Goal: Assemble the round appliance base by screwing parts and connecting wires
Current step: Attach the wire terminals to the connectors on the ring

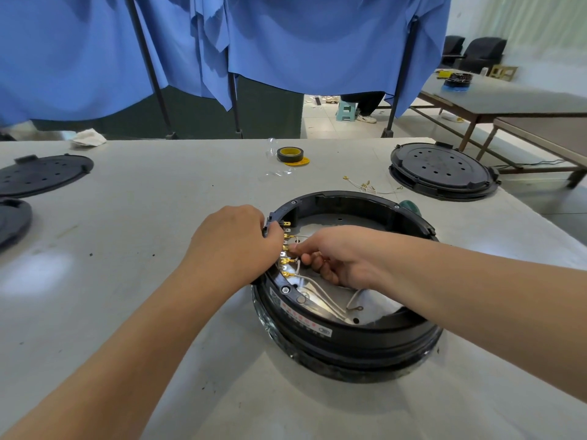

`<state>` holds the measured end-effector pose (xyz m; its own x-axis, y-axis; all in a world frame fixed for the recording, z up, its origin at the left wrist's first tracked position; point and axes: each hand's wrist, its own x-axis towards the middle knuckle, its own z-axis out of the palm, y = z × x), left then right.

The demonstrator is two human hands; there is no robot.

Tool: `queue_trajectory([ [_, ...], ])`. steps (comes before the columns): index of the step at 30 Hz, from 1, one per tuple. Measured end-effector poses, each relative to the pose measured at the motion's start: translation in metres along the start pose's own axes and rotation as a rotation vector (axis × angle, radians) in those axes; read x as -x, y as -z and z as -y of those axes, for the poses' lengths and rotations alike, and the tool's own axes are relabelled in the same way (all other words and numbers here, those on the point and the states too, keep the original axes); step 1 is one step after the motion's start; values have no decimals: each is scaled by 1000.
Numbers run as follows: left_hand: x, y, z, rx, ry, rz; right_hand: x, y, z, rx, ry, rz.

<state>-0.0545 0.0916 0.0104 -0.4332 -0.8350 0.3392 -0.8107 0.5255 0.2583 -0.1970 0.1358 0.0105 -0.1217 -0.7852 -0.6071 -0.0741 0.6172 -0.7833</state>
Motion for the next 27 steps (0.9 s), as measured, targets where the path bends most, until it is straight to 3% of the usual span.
queue_trajectory([
  [19, 1, -2, 3, 39, 5, -15, 4, 3, 3, 21, 1, 22],
  [27, 1, -1, 4, 72, 94, 15, 13, 12, 12, 287, 159, -106],
])
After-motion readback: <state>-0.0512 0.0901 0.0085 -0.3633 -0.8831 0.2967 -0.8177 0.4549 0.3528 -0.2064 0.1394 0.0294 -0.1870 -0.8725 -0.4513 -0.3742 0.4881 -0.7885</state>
